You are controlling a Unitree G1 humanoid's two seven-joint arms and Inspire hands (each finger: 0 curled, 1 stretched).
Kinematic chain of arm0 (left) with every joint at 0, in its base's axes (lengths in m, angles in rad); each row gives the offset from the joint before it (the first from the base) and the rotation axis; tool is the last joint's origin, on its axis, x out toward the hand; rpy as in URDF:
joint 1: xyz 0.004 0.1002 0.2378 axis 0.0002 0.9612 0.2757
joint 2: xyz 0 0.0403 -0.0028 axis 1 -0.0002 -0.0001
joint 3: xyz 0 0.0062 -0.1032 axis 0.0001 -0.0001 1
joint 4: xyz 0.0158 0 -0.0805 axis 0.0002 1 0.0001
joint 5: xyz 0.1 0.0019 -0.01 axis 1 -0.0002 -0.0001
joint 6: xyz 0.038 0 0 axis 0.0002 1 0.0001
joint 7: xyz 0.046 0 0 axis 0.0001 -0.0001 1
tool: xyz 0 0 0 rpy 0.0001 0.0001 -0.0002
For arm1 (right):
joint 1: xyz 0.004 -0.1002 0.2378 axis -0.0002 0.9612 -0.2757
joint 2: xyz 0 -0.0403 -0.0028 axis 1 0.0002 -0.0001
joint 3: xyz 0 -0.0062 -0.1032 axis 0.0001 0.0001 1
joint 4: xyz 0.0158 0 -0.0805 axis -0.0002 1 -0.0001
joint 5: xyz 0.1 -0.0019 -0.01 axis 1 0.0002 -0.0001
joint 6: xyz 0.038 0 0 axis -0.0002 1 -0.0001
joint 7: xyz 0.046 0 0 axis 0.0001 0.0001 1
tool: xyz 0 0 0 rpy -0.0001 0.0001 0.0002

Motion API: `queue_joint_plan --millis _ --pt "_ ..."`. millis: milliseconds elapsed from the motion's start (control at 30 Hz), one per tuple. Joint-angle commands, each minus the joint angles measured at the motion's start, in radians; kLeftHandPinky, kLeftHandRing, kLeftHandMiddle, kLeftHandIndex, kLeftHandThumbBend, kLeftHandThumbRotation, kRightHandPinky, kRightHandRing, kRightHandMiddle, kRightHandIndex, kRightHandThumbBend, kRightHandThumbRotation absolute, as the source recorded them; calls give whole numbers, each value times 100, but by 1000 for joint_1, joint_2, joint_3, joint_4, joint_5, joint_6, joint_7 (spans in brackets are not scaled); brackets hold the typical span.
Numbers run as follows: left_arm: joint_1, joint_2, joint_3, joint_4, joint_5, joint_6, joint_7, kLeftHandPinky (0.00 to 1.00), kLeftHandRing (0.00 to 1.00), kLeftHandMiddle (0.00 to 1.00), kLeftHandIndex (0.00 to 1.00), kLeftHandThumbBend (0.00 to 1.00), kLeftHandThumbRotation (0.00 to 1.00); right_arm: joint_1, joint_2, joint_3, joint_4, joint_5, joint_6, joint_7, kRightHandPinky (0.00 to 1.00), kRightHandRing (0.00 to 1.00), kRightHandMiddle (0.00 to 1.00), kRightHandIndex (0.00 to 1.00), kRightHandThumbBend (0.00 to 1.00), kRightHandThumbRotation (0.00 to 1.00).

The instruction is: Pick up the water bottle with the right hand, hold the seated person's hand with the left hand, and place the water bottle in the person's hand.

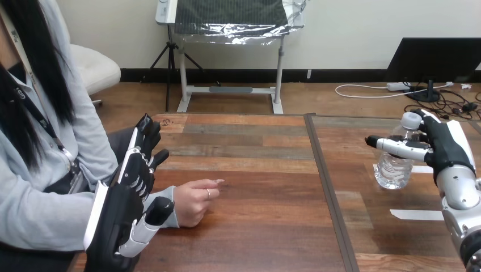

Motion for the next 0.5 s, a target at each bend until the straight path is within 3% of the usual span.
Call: queue_joint_plan --millis 0,467 --pt "-23 4 9 -64 -19 4 -4 91 98 100 99 100 84 -19 18 -12 -6 14 -9 5 82 86 87 92 88 28" --pt "-13 12 12 -75 -31 -9 -23 91 97 100 99 100 84 -1 24 8 -4 -11 -10 -6 78 85 86 91 84 25"
